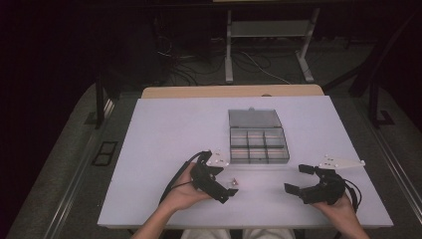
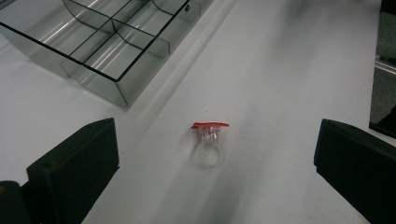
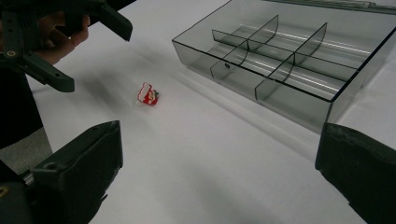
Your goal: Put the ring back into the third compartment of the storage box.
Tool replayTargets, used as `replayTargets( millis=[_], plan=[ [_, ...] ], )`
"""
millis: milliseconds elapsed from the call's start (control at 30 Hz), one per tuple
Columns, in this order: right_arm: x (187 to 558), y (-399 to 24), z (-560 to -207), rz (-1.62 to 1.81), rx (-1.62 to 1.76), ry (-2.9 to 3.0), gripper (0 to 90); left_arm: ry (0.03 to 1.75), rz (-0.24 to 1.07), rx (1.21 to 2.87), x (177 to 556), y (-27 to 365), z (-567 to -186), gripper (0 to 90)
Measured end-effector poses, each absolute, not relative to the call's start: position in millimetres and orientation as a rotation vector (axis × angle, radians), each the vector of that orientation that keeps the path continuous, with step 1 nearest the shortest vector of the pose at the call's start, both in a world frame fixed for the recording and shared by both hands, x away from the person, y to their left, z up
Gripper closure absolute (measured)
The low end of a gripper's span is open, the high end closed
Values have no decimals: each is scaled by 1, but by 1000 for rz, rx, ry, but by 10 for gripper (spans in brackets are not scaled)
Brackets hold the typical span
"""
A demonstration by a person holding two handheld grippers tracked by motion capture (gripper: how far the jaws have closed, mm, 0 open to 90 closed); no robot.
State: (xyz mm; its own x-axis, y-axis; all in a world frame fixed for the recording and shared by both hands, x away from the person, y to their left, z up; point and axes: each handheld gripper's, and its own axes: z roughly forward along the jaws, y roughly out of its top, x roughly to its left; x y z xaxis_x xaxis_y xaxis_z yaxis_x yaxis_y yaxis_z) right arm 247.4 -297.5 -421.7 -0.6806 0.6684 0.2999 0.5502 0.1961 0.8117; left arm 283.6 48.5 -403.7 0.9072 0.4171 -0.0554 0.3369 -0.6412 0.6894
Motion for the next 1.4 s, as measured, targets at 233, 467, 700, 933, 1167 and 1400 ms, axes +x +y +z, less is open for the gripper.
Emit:
replayTargets(
  millis=[233, 467, 700, 933, 1167, 1400],
  plan=[
    [248, -298, -422, 1503, 1195, 2335, 7, 535, 124, 2331, 287, 44, -408, 1],
    [248, -297, -422, 1506, 1197, 2338, 7, 534, 106, 2341, 291, 40, -409, 46],
    [248, -297, -422, 1504, 1190, 2338, 7, 515, 100, 2355, 293, 33, -411, 60],
    [248, -297, -422, 1503, 1192, 2341, 7, 504, 77, 2378, 294, 27, -417, 105],
    [248, -297, -422, 1500, 1187, 2348, 7, 474, 49, 2414, 295, 23, -423, 162],
    [248, -297, -422, 1495, 1181, 2353, 7, 439, 62, 2450, 296, 21, -428, 311]
  ],
)
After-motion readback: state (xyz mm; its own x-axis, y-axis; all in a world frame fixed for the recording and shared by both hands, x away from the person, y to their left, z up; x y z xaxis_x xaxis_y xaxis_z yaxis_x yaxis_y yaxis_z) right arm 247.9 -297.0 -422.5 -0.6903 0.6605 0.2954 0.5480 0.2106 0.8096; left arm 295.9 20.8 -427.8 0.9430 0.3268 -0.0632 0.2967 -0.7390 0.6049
